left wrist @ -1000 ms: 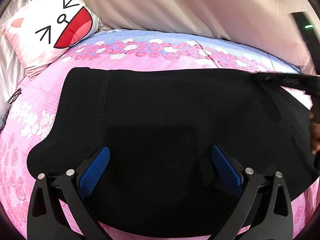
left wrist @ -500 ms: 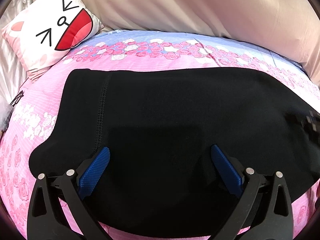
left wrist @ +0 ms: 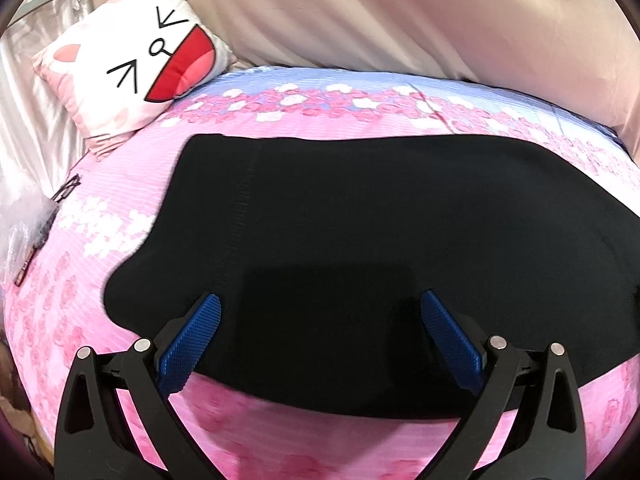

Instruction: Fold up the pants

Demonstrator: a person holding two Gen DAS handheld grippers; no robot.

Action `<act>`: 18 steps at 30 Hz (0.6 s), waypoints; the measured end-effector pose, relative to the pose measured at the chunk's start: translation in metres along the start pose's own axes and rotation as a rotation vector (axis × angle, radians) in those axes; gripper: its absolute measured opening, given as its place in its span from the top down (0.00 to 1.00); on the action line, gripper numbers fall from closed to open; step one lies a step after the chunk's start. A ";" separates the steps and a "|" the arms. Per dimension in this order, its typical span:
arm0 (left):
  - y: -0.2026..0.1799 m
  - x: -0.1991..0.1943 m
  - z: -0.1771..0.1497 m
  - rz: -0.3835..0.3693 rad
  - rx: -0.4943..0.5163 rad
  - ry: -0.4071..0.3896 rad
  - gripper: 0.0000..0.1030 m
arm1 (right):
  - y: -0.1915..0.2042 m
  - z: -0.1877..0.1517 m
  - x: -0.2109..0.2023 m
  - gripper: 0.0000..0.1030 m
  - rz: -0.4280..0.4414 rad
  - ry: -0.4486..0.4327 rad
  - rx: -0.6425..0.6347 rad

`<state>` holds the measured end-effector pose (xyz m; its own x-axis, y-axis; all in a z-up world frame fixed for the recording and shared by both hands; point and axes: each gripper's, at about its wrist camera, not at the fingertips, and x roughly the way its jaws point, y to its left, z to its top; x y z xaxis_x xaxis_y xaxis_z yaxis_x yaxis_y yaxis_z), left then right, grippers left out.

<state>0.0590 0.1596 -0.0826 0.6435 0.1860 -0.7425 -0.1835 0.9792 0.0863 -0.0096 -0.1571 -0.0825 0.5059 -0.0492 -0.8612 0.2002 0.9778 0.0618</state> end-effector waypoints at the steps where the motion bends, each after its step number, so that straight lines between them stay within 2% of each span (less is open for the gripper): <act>1: 0.009 0.002 0.003 0.047 0.000 -0.018 0.05 | -0.003 -0.003 -0.002 0.85 0.012 -0.014 0.018; 3: 0.022 0.012 0.010 0.082 0.001 -0.033 0.04 | -0.005 -0.005 -0.013 0.83 0.029 -0.024 0.055; 5: 0.042 0.030 0.016 0.000 -0.056 0.033 0.04 | -0.005 -0.010 -0.020 0.80 0.020 -0.044 0.039; 6: 0.045 0.029 0.018 -0.001 -0.067 0.017 0.04 | -0.007 -0.014 -0.015 0.82 0.003 -0.023 0.029; 8: 0.038 0.024 0.021 0.042 -0.034 0.014 0.04 | -0.021 -0.019 -0.020 0.82 0.022 -0.028 0.068; 10: 0.029 0.004 0.023 0.113 -0.012 -0.041 0.05 | -0.055 -0.024 -0.055 0.80 -0.112 -0.092 0.092; 11: 0.023 -0.010 0.025 0.111 0.011 -0.080 0.05 | -0.066 -0.025 -0.064 0.78 -0.150 -0.105 0.107; 13: 0.006 -0.041 0.028 0.101 0.055 -0.155 0.05 | -0.116 -0.034 -0.089 0.60 -0.264 -0.130 0.184; 16: -0.023 -0.063 0.031 0.034 0.093 -0.190 0.05 | -0.197 -0.050 -0.120 0.58 -0.457 -0.156 0.320; 18: -0.050 -0.067 0.031 -0.039 0.120 -0.173 0.05 | -0.250 -0.060 -0.138 0.58 -0.498 -0.179 0.425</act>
<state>0.0476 0.1008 -0.0163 0.7685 0.1485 -0.6223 -0.0729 0.9867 0.1454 -0.1798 -0.3827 -0.0098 0.3913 -0.5419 -0.7438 0.7391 0.6666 -0.0968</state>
